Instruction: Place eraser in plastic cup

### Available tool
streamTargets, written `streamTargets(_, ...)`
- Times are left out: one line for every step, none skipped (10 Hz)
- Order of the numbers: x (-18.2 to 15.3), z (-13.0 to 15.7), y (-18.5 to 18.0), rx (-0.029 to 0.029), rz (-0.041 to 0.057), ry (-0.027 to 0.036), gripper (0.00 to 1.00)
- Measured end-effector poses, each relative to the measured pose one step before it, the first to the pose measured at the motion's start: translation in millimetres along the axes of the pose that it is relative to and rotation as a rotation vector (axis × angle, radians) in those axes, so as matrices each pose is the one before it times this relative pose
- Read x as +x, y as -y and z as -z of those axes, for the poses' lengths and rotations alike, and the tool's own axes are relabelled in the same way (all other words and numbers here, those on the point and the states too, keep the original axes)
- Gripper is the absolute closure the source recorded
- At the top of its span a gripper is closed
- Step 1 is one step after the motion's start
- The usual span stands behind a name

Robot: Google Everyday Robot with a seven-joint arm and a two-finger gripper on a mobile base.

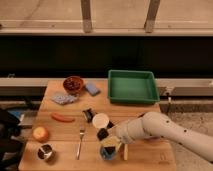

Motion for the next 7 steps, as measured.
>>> streamTargets(3.46,-3.55,1.43,-0.00895,-0.00524,0.00237,0.78)
streamTargets(3.00,-3.84,0.74,-0.00813,-0.00315,0.00147,0.67)
streamTargets(2.11,-2.73,0.70,-0.00524,-0.00081,0.00251,0.57)
streamTargets(-0.23,-1.66,0.11,-0.00515,0.00371,0.00356,0.47)
streamTargets(-1.29,-2.29,-0.54,-0.00708,0.00645,0.00194,0.36)
streamTargets(-1.64,-2.38,-0.71,-0.00588,0.00625,0.00092,0.33)
streamTargets(-1.50,-1.80,-0.61,-0.00543,0.00666,0.00259,0.33)
